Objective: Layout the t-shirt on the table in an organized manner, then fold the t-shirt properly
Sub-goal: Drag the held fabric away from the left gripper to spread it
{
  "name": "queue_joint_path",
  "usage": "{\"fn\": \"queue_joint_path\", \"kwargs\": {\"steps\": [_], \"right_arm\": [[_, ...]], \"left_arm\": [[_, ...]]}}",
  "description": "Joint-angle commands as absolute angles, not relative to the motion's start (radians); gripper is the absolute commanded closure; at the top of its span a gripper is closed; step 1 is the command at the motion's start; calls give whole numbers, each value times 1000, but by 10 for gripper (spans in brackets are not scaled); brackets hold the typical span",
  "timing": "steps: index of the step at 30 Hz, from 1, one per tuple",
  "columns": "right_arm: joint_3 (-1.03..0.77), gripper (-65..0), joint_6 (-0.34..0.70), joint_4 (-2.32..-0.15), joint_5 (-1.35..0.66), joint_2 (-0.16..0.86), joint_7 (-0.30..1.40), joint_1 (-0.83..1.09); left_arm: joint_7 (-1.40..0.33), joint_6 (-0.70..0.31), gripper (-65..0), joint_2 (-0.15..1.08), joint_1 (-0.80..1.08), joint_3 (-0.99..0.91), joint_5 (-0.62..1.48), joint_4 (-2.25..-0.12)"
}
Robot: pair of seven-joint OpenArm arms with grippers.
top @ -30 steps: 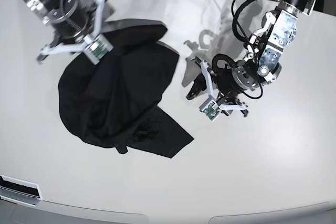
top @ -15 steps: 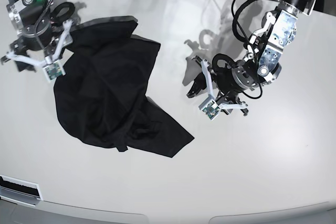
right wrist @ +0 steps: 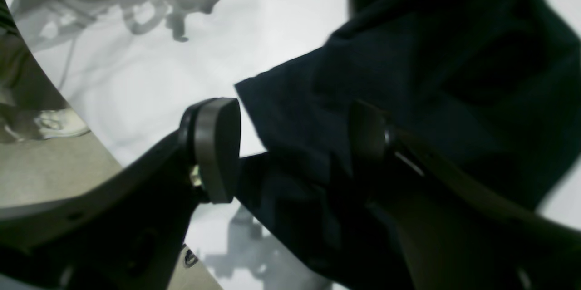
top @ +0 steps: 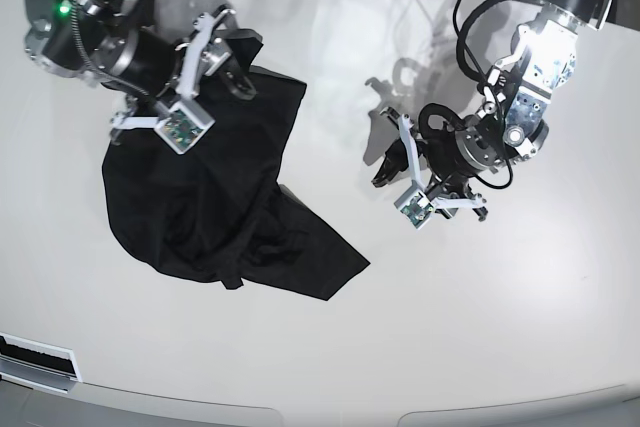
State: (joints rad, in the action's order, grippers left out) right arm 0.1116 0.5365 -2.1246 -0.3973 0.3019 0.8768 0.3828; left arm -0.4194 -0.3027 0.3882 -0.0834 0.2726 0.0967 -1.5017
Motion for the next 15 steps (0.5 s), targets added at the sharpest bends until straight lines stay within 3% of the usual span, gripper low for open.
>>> {"fn": "queue_joint_path", "kwargs": {"steps": [1, 5, 9, 15], "right_arm": [[139, -389, 540, -2106, -379, 294, 855, 362], [285, -389, 535, -1946, -241, 263, 807, 283], [423, -389, 423, -1814, -78, 263, 717, 206], [571, -389, 349, -1606, -43, 257, 718, 99]], "left_arm": [[-400, -299, -286, 401, -100, 258, 106, -1516], [-401, -298, -286, 402, -98, 229, 105, -1516], [-401, -299, -286, 405, -98, 215, 107, -1516], [-400, -298, -286, 421, -98, 215, 113, -1516]]}}
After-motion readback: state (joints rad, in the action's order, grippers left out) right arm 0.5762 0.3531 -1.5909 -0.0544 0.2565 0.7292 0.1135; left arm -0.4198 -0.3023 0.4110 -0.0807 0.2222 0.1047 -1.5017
